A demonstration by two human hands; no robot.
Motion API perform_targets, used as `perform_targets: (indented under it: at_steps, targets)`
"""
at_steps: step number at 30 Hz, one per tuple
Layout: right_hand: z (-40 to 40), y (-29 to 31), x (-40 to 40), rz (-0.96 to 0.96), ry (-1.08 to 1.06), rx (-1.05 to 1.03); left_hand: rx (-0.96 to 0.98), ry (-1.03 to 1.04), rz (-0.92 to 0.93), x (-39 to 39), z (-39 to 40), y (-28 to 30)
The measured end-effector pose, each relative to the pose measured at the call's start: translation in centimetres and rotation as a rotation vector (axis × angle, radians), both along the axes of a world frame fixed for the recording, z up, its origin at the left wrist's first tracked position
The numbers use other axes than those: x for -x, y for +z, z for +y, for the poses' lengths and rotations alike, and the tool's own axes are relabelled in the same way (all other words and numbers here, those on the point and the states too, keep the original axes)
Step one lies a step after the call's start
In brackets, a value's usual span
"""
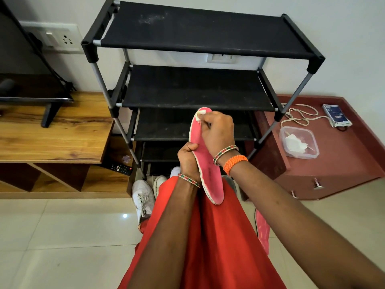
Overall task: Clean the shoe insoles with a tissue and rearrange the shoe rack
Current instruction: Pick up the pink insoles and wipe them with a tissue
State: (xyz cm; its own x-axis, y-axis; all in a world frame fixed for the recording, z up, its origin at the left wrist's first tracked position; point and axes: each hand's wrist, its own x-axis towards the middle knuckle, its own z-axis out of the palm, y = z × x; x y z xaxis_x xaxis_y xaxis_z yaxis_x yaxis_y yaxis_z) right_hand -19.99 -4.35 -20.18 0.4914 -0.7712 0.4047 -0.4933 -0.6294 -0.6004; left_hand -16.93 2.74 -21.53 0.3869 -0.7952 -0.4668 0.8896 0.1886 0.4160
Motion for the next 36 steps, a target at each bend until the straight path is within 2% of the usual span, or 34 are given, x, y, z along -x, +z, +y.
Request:
perform_targets:
  at_steps: [6, 11, 15, 22, 26, 32, 36]
  targets:
    - [3.0, -2.0, 2.4, 0.003, 0.076, 0.024, 0.045, 0.022, 0.021, 0.0, -0.1, -1.1]
    - [0.8, -1.2, 1.3, -0.01, 0.037, 0.085, 0.011, -0.018, -0.012, -0.2, -0.1, -0.9]
    - [-0.6, -0.7, 0.6, 0.049, 0.003, 0.05, -0.03, -0.059, -0.03, 0.4, 0.2, -0.9]
    - [3.3, -2.0, 3.2, 0.121, 0.194, 0.076, 0.032, 0.064, 0.071, -0.5, -0.2, -1.7]
    - [1.4, -0.9, 2.4, 0.101, 0.161, 0.066, 0.079, 0.029, 0.076, -0.2, -0.2, -1.2]
    - [0.7, -0.4, 1.1, 0.032, 0.037, 0.026, 0.052, -0.017, 0.062, 0.0, 0.2, -0.6]
    - [1.5, -1.0, 1.2, 0.069, 0.025, -0.015, 0.083, -0.009, 0.087, -0.3, 0.1, -1.5]
